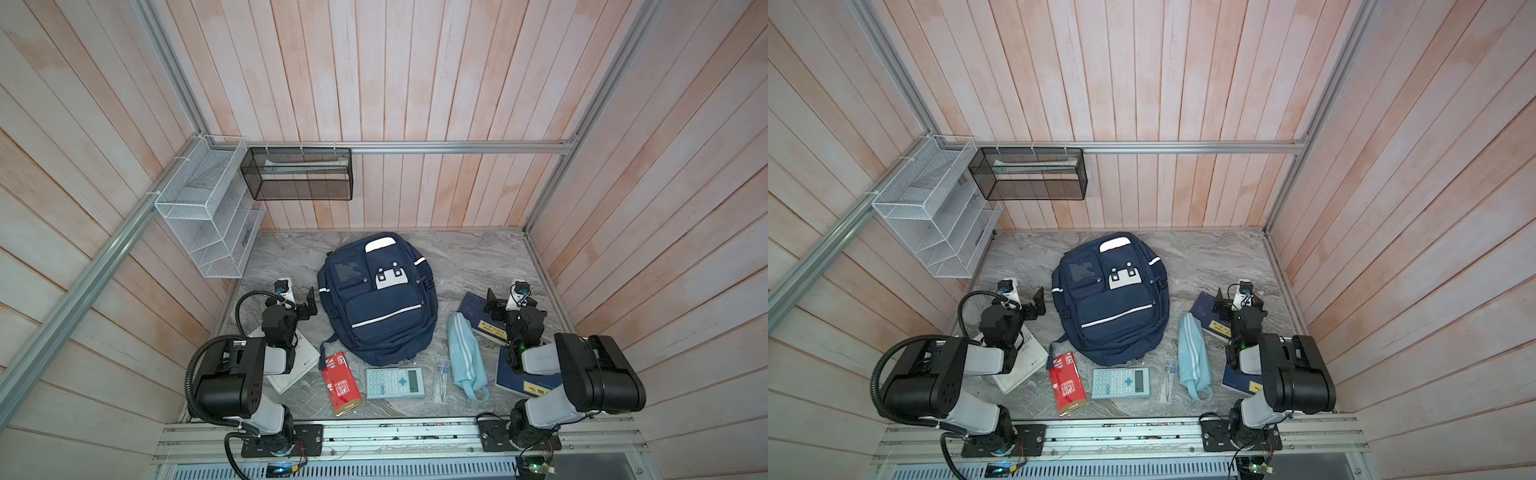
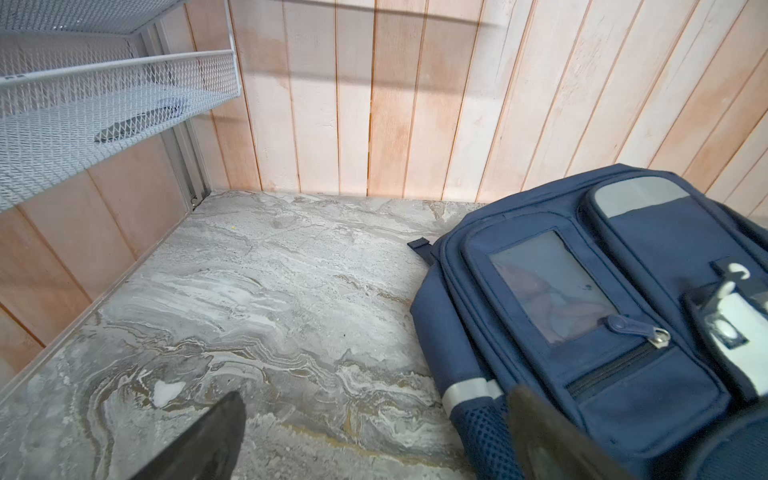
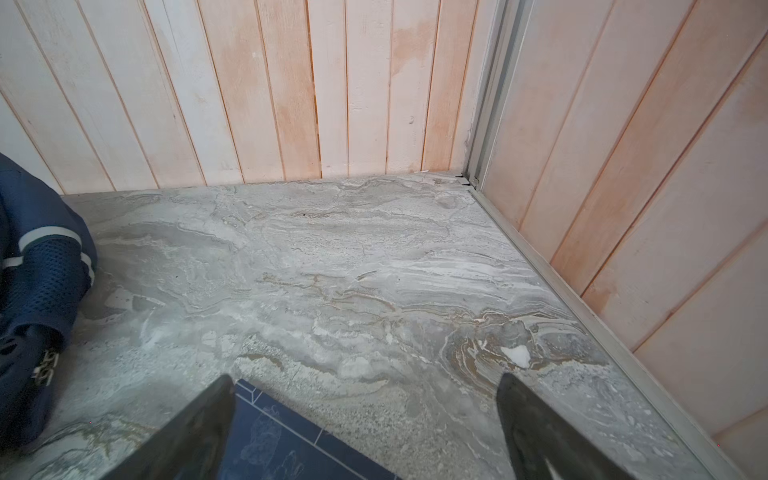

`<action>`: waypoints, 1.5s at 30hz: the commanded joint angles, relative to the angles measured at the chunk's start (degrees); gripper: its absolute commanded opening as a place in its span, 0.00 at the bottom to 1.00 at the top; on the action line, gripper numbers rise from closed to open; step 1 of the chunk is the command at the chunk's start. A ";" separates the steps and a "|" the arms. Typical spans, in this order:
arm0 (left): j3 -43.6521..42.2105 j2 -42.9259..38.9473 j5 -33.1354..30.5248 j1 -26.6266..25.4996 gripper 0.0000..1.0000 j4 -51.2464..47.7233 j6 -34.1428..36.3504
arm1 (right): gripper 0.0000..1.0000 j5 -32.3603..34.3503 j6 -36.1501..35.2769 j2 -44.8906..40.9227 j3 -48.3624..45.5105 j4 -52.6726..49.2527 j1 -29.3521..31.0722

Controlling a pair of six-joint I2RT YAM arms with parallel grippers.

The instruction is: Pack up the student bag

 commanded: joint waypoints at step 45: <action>9.87 -15.86 -4.49 -1.93 1.00 -28.45 -6.49 | 0.98 2.22 4.24 -15.08 11.76 -27.41 5.67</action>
